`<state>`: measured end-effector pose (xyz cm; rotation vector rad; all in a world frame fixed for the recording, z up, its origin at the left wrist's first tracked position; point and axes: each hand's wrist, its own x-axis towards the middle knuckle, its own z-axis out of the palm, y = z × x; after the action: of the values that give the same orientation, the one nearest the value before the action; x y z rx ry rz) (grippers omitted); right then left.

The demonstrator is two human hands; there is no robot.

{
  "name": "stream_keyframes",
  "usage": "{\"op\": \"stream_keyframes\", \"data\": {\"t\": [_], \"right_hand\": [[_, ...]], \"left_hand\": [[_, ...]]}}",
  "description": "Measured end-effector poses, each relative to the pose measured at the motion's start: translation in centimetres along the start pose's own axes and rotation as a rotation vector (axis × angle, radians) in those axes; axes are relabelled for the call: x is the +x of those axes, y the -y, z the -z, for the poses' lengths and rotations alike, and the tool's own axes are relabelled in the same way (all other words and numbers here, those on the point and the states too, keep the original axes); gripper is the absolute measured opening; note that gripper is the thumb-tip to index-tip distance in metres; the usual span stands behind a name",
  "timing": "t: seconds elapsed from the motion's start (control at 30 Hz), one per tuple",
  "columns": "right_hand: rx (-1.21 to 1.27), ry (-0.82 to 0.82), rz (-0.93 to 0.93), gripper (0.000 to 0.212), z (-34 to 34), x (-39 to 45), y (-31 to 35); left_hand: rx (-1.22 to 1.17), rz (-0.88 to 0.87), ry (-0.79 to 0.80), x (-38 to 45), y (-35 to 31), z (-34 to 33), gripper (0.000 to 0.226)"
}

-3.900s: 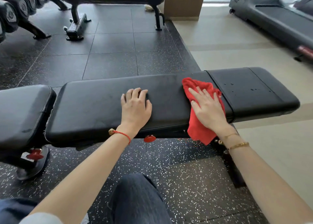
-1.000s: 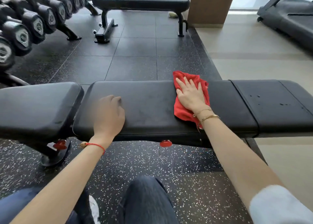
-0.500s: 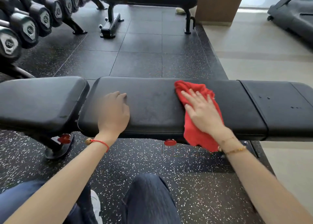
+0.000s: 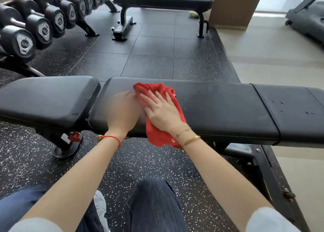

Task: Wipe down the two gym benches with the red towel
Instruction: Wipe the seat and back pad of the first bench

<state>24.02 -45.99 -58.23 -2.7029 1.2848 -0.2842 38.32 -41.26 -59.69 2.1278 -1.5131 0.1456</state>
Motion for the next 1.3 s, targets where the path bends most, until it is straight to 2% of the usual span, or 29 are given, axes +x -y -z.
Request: {"op": "stream_keyframes", "data": {"t": [0.1, 0.27, 0.4, 0.53, 0.67, 0.73, 0.87, 0.97, 1.3], "right_hand": [[-0.023, -0.047, -0.035, 0.052, 1.0, -3.0, -4.1], [-0.028, -0.032, -0.300, 0.052, 3.4, -5.4, -12.7], [-0.018, -0.020, -0.468, 0.052, 3.7, -2.3, -13.8], [-0.028, 0.013, -0.387, 0.053, 3.2, -1.1, -11.1], [-0.002, -0.009, -0.223, 0.053, 2.6, -3.8, -8.9], [0.027, -0.034, -0.209, 0.053, 2.5, -5.7, -9.1], [-0.009, -0.094, -0.454, 0.052, 3.3, -8.4, -12.9], [-0.035, -0.104, -0.601, 0.051, 3.8, -7.3, -14.6], [-0.031, -0.075, -0.586, 0.052, 3.6, -6.9, -15.3]], "left_hand": [[-0.006, -0.001, 0.010, -0.1, -0.1, 0.1, 0.038], [-0.007, -0.008, 0.044, -0.1, -0.1, 0.4, 0.039], [-0.017, -0.007, 0.066, -0.2, 0.0, 0.3, 0.041], [0.007, -0.013, 0.098, -0.1, 0.0, 0.2, 0.043], [0.047, -0.028, 0.118, 0.3, -0.6, -0.1, 0.041], [0.006, -0.083, 0.109, 0.6, -2.4, -0.2, 0.038], [-0.114, -0.217, 0.153, 1.2, -7.8, -0.8, 0.039], [-0.153, -0.312, 0.212, 1.2, -11.1, -1.7, 0.041], [-0.189, -0.377, 0.319, -1.1, -15.7, -4.0, 0.042]]}}
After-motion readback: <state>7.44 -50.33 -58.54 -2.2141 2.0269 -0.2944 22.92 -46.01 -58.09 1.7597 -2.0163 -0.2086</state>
